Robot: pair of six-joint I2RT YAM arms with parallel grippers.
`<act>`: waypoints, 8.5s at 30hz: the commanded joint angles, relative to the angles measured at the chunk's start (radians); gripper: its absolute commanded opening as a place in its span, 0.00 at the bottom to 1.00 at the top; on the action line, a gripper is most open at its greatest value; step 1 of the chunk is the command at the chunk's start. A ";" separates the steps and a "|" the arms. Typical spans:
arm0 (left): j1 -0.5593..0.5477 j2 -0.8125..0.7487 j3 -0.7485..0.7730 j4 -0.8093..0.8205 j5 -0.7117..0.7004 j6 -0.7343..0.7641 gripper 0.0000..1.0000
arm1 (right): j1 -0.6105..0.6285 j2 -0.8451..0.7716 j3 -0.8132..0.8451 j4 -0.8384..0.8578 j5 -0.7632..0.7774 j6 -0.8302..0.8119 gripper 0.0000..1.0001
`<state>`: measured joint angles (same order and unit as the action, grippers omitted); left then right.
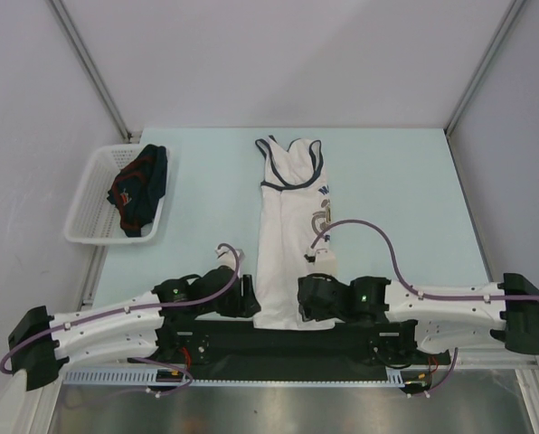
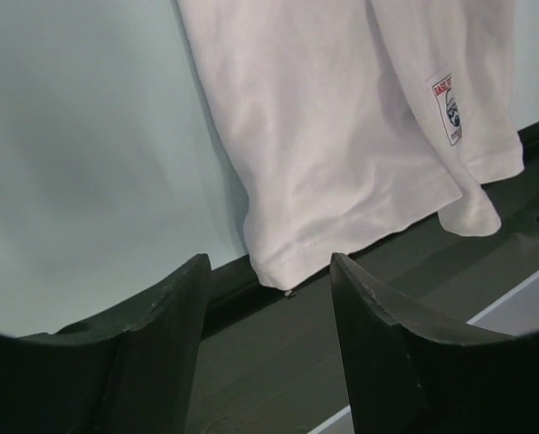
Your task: Fold and stack the tank tops
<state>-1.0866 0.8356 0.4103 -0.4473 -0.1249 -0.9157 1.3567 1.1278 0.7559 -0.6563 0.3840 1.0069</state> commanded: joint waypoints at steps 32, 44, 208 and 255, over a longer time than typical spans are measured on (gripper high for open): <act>-0.114 0.441 0.154 0.438 0.117 0.026 0.46 | -0.057 -0.008 -0.061 0.127 -0.088 -0.025 0.06; -0.199 0.442 0.084 0.404 0.097 -0.028 0.45 | -0.048 0.027 -0.082 0.230 -0.148 -0.048 0.07; 0.596 0.832 0.525 0.481 0.358 0.325 0.67 | -1.041 0.544 0.180 0.581 -0.754 -0.594 0.44; 0.556 0.849 0.314 0.538 0.312 0.298 0.01 | -0.978 0.494 0.003 0.549 -0.617 -0.530 0.00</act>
<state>-0.5217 1.6608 0.7147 0.1478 0.1925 -0.6235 0.3672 1.6089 0.7372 -0.0353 -0.2584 0.4957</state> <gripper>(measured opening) 0.165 0.046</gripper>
